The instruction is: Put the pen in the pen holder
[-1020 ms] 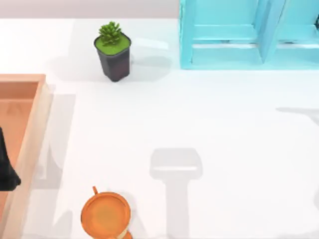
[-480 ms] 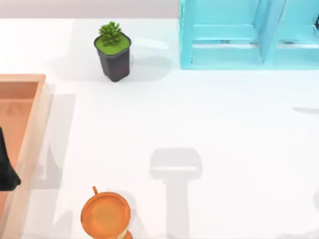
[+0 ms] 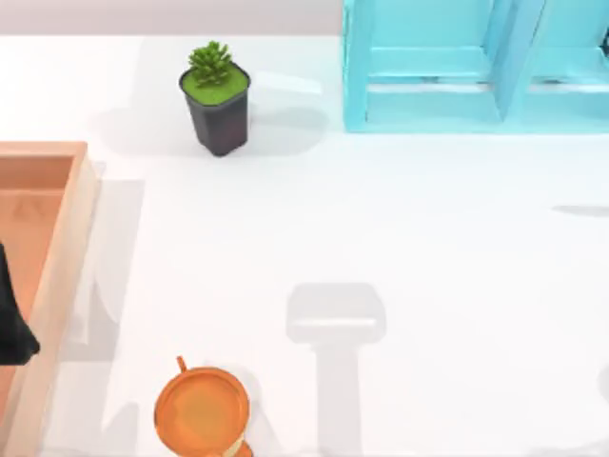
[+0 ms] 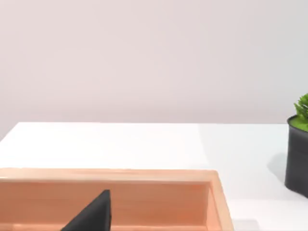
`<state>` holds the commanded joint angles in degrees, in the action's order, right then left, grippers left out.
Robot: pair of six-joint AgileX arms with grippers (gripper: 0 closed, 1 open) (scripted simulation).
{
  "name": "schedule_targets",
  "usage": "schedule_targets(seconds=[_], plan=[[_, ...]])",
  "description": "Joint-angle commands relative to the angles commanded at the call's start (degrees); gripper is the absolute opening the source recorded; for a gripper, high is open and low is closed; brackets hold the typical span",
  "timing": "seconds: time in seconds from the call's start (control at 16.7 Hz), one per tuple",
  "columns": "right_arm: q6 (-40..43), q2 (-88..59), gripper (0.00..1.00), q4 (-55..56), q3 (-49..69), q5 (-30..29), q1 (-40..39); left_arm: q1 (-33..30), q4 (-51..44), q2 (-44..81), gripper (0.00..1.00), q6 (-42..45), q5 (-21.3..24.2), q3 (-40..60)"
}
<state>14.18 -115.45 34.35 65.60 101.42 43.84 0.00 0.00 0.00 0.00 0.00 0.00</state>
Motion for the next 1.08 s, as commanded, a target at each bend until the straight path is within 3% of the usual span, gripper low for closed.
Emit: schedule_targets(seconds=[0.24,0.48,1.08], plan=[[0.6,3.1,0.0,0.5,-3.4,5.5,0.1,0.0,0.0,0.0,1.0,0.0,0.0,0.0],[0.6,3.3,0.0,0.5,-3.6,5.9,0.1,0.0,0.0,0.0,1.0,0.0,0.0,0.0],[0.6,3.3,0.75,0.5,-3.6,5.9,0.1,0.0,0.0,0.0,1.0,0.0,0.0,0.0]])
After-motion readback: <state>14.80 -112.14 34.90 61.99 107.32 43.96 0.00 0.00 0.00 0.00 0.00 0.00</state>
